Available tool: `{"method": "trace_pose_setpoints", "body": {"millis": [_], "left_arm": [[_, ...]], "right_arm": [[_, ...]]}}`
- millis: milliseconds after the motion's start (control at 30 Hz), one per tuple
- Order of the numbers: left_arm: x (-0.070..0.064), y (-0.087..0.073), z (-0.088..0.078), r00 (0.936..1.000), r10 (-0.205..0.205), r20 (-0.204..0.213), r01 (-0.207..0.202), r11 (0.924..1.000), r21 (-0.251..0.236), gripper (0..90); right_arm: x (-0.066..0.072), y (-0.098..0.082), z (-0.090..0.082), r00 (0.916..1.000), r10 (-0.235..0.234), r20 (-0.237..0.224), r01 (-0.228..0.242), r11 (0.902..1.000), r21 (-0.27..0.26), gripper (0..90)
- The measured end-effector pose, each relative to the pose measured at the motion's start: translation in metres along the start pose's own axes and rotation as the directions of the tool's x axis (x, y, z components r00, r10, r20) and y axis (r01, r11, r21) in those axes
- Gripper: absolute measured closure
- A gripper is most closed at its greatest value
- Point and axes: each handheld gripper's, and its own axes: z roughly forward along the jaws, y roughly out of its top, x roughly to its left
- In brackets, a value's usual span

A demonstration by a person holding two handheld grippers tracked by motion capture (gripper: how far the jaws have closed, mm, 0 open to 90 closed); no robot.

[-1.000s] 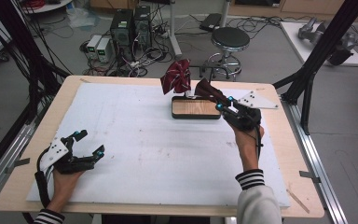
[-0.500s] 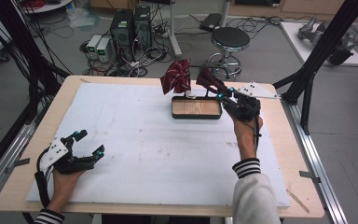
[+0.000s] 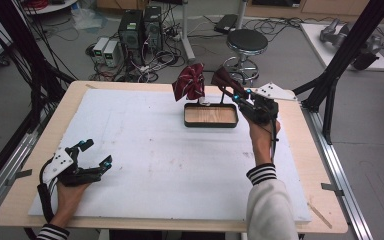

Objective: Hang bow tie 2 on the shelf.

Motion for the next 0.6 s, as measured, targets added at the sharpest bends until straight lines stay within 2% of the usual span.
{"method": "trace_pose_setpoints", "body": {"millis": [133,600], "left_arm": [[0.0,0.0,0.0,1.0,0.0,0.0,0.0,1.0,0.0,9.8],[0.0,0.0,0.0,1.0,-0.002,-0.001,0.002,1.0,-0.002,9.8]], "right_arm": [[-0.001,0.002,0.003,0.9999,0.01,0.009,-0.01,0.9998,-0.014,74.6],[-0.009,-0.005,0.013,0.9979,0.053,0.035,-0.053,0.9985,-0.012,74.5]]}}
